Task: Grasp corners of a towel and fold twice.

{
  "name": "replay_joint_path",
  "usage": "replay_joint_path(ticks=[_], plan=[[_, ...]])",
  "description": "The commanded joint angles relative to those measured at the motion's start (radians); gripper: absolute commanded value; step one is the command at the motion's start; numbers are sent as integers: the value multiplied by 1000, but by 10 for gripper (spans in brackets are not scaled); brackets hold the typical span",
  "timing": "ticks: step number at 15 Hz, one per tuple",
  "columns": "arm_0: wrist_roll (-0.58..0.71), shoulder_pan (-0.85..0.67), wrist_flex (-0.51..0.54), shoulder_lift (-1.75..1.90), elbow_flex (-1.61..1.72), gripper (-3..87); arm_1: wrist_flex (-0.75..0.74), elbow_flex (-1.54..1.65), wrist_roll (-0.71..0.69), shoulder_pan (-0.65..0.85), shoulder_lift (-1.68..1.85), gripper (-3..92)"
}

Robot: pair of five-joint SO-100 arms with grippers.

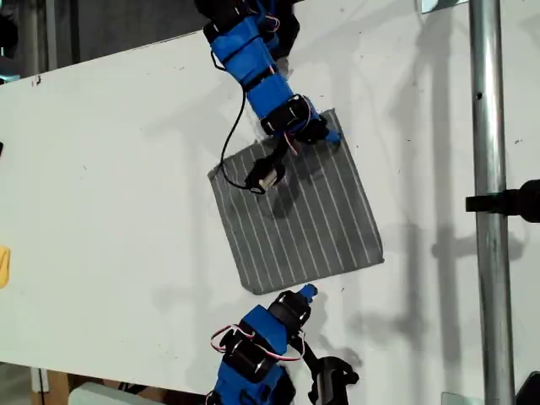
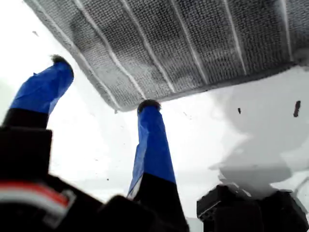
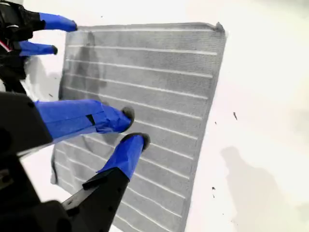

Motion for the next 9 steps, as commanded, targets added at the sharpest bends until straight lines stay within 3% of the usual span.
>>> replay_joint_path(ticks=[1, 5, 9], plan=[[5, -5, -5, 6, -32, 70, 49, -40, -11, -2, 127, 316], [-6, 3, -5, 3, -32, 70, -64, 91, -11, 2, 114, 321], [-23, 14, -5, -5, -26, 71, -296, 235, -6, 3, -3, 316]])
